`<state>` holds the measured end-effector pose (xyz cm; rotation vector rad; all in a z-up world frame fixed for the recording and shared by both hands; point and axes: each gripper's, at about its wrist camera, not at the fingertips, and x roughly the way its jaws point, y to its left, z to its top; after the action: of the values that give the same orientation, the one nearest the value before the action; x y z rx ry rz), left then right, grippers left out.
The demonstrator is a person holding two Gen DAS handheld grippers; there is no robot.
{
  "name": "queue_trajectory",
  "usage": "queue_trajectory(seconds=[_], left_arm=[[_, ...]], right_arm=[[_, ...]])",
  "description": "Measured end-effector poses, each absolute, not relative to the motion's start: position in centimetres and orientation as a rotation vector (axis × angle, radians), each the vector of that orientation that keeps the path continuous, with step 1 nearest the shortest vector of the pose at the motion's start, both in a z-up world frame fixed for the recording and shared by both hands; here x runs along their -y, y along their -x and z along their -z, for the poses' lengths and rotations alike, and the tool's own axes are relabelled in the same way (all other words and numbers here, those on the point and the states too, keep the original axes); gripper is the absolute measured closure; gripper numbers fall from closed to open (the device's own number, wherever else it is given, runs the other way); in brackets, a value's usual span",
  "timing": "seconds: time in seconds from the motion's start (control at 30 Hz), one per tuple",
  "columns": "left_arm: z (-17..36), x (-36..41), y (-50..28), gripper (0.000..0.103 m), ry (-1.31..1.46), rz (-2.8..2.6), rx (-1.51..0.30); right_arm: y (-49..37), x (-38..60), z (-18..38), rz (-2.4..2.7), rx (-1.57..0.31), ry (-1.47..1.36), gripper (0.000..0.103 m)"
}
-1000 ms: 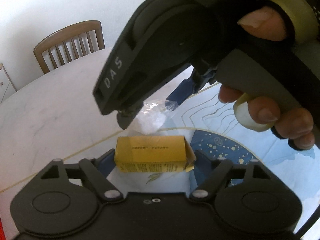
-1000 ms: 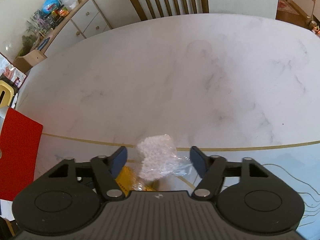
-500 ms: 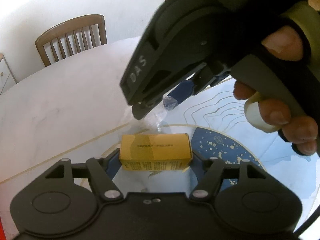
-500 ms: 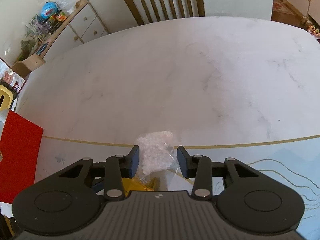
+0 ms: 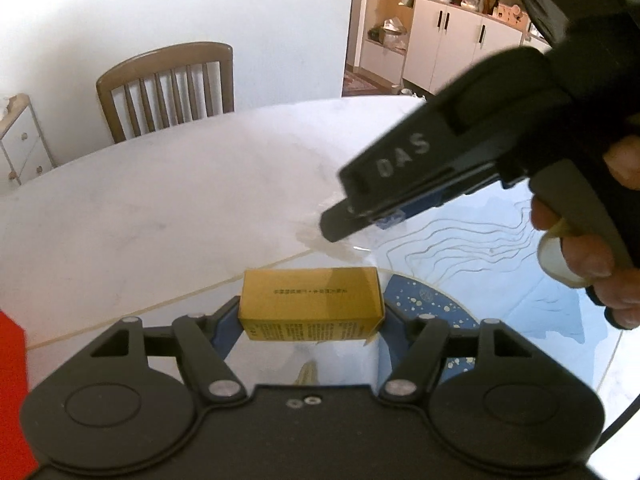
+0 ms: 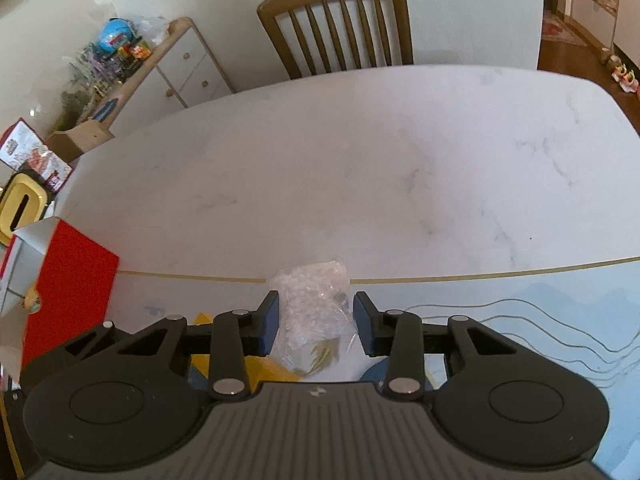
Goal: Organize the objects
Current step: 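Carry the yellow box and clear granule bag with both tools over the box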
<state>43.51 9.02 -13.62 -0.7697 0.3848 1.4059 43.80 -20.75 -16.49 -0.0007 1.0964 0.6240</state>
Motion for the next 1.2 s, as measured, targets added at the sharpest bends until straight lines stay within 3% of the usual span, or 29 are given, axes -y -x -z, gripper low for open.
queue_trajectory(seconds=[0.57,1.2], left_arm=[[9.2,-1.8,-37.9,0.033,0.768,-1.532,-0.266],[8.0,7.3,-27.5,0.033,0.821,-1.68,-0.18]], right_arm=[[-36.3,19.4,9.1,-0.723,-0.986,0.041,0.064],[-27.3,10.7,5.3,-0.862,-0.925,0.095,0.064]])
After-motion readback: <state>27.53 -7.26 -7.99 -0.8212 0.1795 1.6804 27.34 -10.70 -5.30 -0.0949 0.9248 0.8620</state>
